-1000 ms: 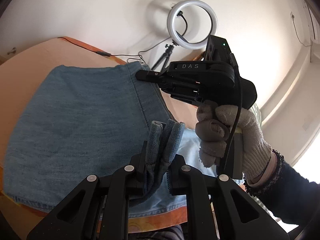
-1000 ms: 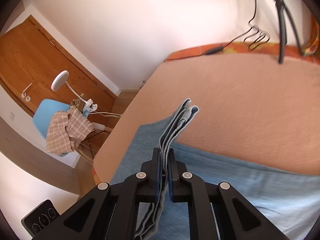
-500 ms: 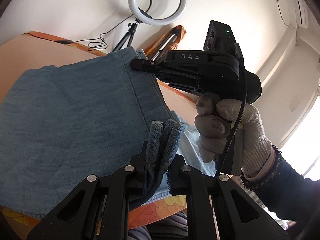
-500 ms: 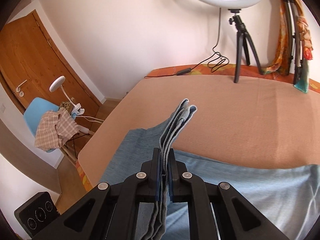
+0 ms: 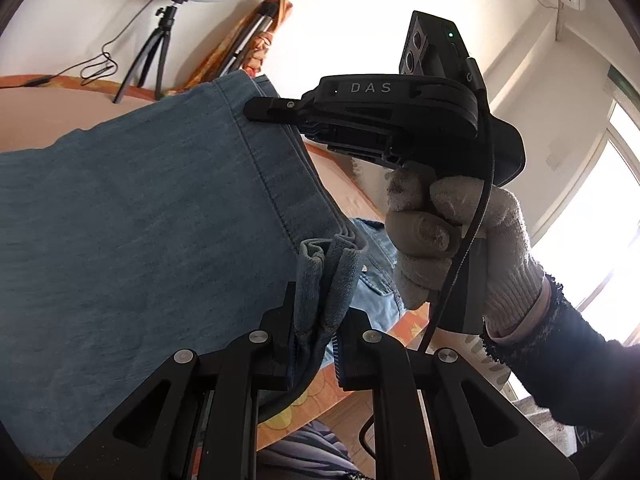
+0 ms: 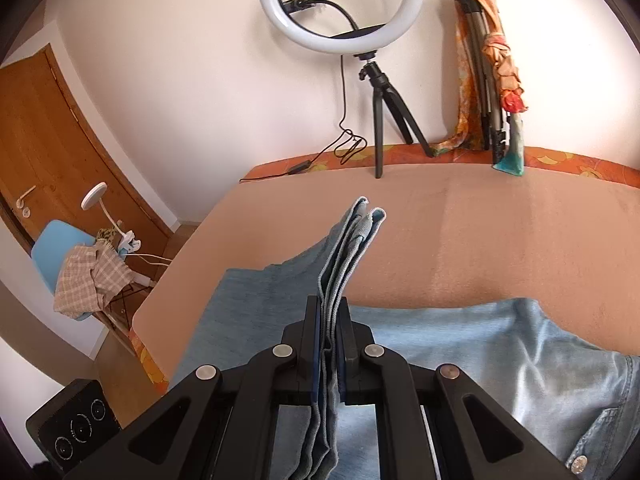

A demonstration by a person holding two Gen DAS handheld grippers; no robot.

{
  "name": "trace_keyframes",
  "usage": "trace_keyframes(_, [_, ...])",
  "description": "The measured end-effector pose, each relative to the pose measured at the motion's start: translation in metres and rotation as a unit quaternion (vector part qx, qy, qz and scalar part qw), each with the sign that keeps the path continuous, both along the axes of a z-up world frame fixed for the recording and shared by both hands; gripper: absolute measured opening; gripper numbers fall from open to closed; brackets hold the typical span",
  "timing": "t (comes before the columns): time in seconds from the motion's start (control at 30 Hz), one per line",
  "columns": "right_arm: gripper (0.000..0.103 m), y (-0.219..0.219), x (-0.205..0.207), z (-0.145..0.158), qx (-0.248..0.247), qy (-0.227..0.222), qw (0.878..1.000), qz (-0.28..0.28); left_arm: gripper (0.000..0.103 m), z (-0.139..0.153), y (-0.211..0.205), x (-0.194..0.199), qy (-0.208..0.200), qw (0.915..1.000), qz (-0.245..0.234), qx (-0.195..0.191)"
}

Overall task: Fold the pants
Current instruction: 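Lift the leg ends and fold them over toward the waistband with both tools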

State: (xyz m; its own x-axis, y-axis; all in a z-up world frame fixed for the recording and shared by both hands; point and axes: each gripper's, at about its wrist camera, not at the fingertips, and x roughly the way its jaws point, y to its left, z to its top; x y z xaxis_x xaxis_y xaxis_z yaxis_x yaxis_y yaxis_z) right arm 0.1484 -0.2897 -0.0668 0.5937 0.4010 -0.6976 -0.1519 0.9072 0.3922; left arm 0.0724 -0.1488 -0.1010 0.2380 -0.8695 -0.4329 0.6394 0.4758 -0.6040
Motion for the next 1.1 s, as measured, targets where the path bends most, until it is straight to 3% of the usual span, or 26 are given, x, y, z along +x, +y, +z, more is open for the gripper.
trace_keyframes(0.37, [0.004,-0.073,-0.033,0.006,-0.014,-0.004,0.998,-0.059,0.012,0.008,-0.077,-0.004,-0.013,0.9963,-0.084,0.010])
trace_keyframes(0.57, [0.004,-0.115,-0.053,0.013,-0.027,-0.002,0.995,-0.095,0.012,0.009,-0.117,-0.018,-0.021,0.9916,-0.127,0.011])
trace_keyframes(1.1, [0.004,-0.212,-0.094,0.008,-0.047,0.016,0.983,-0.179,0.012,0.000,-0.226,-0.007,-0.033,0.9762,-0.211,0.040])
